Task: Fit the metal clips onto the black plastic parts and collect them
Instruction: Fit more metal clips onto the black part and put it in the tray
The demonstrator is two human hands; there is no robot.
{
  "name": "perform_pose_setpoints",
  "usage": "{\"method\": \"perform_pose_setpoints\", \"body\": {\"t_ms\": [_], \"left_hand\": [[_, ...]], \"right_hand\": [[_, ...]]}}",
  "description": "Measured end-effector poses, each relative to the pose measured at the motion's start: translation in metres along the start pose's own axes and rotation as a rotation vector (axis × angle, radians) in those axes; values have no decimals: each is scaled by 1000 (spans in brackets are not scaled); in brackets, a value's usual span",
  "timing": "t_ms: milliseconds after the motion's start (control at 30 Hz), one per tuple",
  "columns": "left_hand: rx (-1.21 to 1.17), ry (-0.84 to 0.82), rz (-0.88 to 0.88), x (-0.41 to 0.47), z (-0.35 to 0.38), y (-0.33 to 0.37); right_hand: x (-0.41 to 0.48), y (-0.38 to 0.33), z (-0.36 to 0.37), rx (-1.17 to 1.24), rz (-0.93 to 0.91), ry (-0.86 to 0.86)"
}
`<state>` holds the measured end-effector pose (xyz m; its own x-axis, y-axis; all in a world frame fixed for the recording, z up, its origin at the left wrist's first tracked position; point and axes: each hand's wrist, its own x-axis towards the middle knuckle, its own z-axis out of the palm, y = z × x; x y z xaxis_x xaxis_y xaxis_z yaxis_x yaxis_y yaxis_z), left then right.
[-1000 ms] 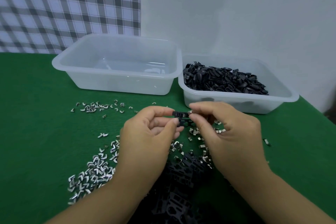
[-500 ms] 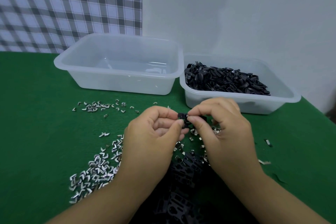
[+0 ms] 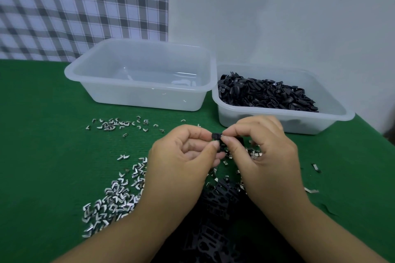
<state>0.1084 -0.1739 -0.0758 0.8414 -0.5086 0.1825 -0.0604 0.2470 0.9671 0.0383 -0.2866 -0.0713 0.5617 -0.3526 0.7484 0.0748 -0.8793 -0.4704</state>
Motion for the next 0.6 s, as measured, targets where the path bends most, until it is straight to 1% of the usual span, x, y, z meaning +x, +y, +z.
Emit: {"method": "perform_pose_setpoints", "body": {"t_ms": [200,333,400,533,600], "left_hand": [[-31,-4,-20,0,1,1],[70,1,35,-2,-2,0],[141,5,67,-2,-3,0],[273,12,136,-1,-3,-2],[322,16,162,0,-4,-3]], "right_hand": [[0,1,0,-22,-24,-13],[1,1,-1,-27,-21,-65],[2,2,-3,8,16,-109],[5,3,-8,125,159,-197],[6,3,-9,158,188,-248]]}}
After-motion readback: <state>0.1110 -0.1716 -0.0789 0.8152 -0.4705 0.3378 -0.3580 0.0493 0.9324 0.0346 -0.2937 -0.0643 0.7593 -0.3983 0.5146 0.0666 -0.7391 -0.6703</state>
